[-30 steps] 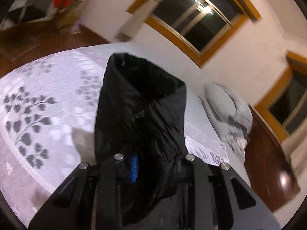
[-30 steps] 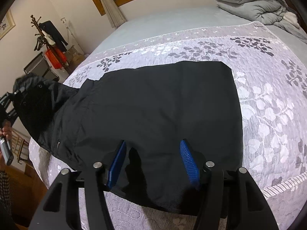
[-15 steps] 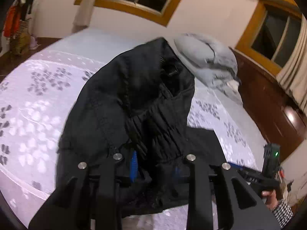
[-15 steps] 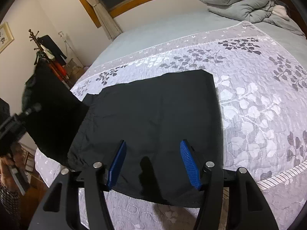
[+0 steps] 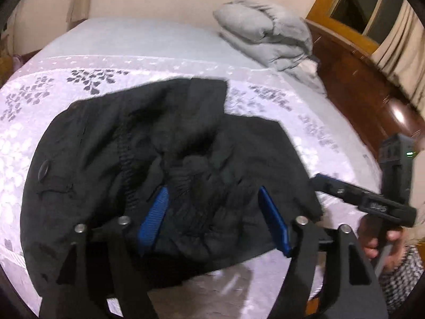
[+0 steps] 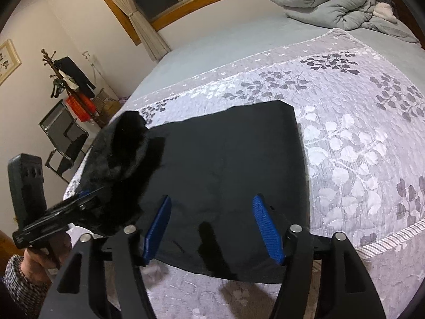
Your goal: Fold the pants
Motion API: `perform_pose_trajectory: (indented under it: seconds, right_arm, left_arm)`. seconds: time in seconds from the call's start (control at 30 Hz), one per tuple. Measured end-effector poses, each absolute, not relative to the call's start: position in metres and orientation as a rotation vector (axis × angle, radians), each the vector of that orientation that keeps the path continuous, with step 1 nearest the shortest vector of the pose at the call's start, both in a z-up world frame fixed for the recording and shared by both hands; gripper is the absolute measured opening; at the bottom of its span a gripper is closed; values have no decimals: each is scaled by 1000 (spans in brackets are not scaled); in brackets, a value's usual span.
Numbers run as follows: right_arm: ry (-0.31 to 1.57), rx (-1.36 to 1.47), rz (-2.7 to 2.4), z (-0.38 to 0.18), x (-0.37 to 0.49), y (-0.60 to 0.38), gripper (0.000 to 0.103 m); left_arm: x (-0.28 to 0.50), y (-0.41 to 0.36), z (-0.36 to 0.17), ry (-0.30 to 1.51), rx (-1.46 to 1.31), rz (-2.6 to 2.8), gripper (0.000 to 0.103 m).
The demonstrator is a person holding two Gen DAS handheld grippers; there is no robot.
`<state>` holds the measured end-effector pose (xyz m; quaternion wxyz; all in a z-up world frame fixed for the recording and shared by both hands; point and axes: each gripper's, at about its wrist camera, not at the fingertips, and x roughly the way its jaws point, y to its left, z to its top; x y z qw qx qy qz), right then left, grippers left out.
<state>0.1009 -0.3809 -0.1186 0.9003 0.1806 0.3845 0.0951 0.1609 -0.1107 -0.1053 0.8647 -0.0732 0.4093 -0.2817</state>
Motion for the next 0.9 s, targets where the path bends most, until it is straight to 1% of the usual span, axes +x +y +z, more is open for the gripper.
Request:
perform_pose_trajectory:
  seconds: [0.1, 0.13, 0.23, 0.33, 0.37, 0.57, 0.63, 0.73, 0.83, 0.9]
  right_arm:
    - [792, 399, 236, -113, 105, -375, 71]
    - [793, 401, 251, -111, 107, -372, 73]
    - [799, 418, 312, -106, 114, -359, 79]
    - [759, 438, 355, -98, 117, -342, 80]
    - [737, 406, 403, -92, 117, -329, 80]
    - [770, 175, 530, -79, 123, -252, 79]
    - [770, 96, 531, -80, 124, -231, 76]
    - [761, -26, 522, -82, 124, -209, 62]
    - [778, -58, 523, -87, 126, -201, 61]
    - [812, -71, 520, -93, 133, -199, 48]
  left_arm:
    - [151, -92, -88, 814, -194, -601, 78]
    - [147, -79, -80, 784, -224, -599, 79]
    - [135, -38, -61, 689, -315, -554, 87]
    - [134, -7, -61, 675, -278, -428, 88]
    - [135, 4, -66, 681, -261, -382, 88]
    - [140, 41, -90, 718, -286, -275, 88]
    - [142, 47, -97, 731, -289, -260, 88]
    - [141, 53, -105, 748, -296, -259, 88]
    - [141, 58, -112, 763, -307, -264, 88]
    - [143, 62, -115, 765, -313, -261, 88]
